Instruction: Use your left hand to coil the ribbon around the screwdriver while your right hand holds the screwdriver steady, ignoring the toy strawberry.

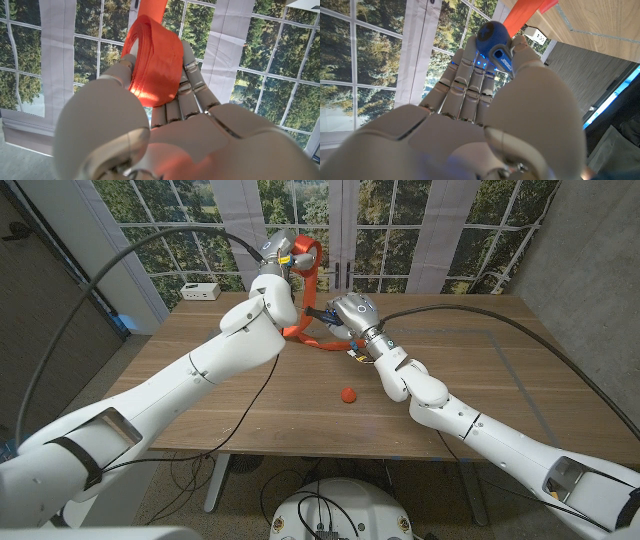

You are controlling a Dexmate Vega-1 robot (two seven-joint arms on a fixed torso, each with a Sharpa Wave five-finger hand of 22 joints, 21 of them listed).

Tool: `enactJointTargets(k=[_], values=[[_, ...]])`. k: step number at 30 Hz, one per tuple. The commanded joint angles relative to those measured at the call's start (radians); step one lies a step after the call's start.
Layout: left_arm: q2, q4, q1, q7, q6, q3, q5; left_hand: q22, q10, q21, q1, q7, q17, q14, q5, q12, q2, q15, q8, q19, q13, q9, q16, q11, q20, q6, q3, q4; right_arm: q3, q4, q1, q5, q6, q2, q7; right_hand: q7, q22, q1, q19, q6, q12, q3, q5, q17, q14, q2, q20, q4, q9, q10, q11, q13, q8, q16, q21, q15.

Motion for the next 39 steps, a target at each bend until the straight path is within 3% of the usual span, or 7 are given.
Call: enactJointTargets(k=[1,11,27,31,39], values=[[0.051,-0.084,0.038,-0.04,0.017,-0.016,0.012,-0.002,0.239,0.013,0.086,-0.121,0.004,0.185,0.003,0.1,0.09,-0.228,-0.005,-0.007,0.156,0.003,0.0,-0.236,-0.003,0.192,0.034,0.033,-0.029,0.084,0.061,0.018,-0.057,0.045,0.013,-0.109,0.001,0.124,-0.006,0.109,0.002,0.003,0.005,0.005,0.063,0.136,-0.003,0.007,0.013,0.086,-0.076,0.058,0.018,-0.004,0.005,-0.138],[0.05,-0.101,0.126,-0.007,-0.03,-0.105,-0.027,-0.011,0.239,0.025,0.087,-0.121,0.008,0.185,0.003,0.1,0.09,-0.227,-0.009,-0.01,0.155,0.005,-0.001,-0.234,-0.003,0.193,0.034,0.032,-0.025,0.098,0.069,0.042,-0.13,0.054,0.005,-0.107,0.001,0.125,-0.008,0.109,0.0,0.002,0.006,0.007,0.065,0.136,-0.003,0.007,0.013,0.086,-0.075,0.059,0.018,-0.008,0.01,-0.138],[0.131,-0.183,0.209,-0.026,-0.063,-0.085,-0.006,-0.028,0.237,0.047,0.088,-0.118,0.01,0.186,0.004,0.101,0.09,-0.227,-0.018,-0.02,0.155,0.01,-0.006,-0.232,-0.002,0.196,0.034,0.03,0.013,0.086,0.069,0.102,-0.238,0.057,-0.052,-0.107,0.0,0.127,-0.012,0.109,-0.002,0.0,0.007,0.012,0.067,0.136,-0.003,0.006,0.013,0.086,-0.075,0.062,0.019,-0.015,0.019,-0.138],[0.125,-0.17,0.242,-0.013,-0.084,-0.101,-0.014,-0.033,0.237,0.054,0.088,-0.122,0.011,0.187,0.004,0.102,0.09,-0.227,-0.019,-0.021,0.156,0.013,-0.007,-0.232,-0.003,0.197,0.034,0.029,0.019,0.078,0.065,0.115,-0.247,0.053,-0.076,-0.107,-0.001,0.127,-0.012,0.109,-0.003,-0.001,0.007,0.013,0.067,0.136,-0.001,0.007,0.013,0.088,-0.073,0.061,0.019,-0.017,0.022,-0.137],[0.124,-0.157,0.254,-0.04,-0.033,-0.108,-0.043,-0.041,0.243,0.067,0.092,-0.114,0.013,0.192,0.004,0.104,0.089,-0.226,-0.022,-0.022,0.156,0.014,-0.007,-0.228,-0.002,0.205,0.034,0.025,0.031,0.066,0.053,0.144,-0.255,0.042,-0.107,-0.107,-0.001,0.126,-0.013,0.112,-0.004,-0.003,0.007,0.015,0.071,0.136,0.0,0.007,0.013,0.09,-0.072,0.062,0.02,-0.019,0.026,-0.137]])
